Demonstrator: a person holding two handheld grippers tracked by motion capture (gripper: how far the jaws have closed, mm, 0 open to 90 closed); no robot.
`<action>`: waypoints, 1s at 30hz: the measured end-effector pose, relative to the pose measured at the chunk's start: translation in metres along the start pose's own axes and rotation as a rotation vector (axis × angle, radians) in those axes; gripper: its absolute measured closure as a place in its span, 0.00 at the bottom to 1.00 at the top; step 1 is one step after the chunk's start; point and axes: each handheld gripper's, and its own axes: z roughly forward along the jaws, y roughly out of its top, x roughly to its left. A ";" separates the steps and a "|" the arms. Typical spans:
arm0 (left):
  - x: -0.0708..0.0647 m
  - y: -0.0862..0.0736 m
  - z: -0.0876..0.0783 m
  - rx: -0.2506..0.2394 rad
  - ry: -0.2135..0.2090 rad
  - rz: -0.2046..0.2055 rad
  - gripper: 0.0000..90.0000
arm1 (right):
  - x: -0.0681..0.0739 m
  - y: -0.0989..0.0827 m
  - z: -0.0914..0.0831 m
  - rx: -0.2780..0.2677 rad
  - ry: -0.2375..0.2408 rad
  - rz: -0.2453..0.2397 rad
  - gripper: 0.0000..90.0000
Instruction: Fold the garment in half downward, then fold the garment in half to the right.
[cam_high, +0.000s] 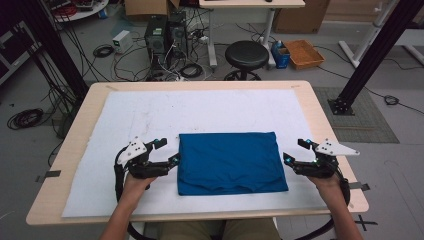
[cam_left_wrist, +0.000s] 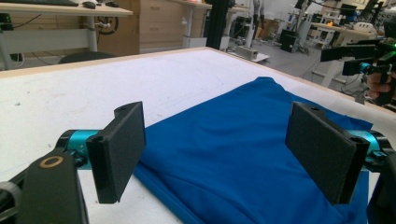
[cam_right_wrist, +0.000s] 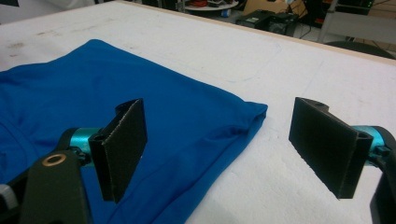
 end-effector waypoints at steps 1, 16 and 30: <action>0.000 0.000 -0.001 -0.002 0.006 0.001 0.23 | 0.000 -0.001 0.000 0.001 -0.005 0.002 0.21; 0.000 0.000 -0.006 0.016 0.045 -0.015 0.23 | 0.003 -0.001 0.009 0.017 -0.010 0.006 0.21; -0.021 -0.008 0.000 0.136 0.087 -0.040 0.23 | 0.004 -0.003 0.009 0.029 -0.005 -0.004 0.21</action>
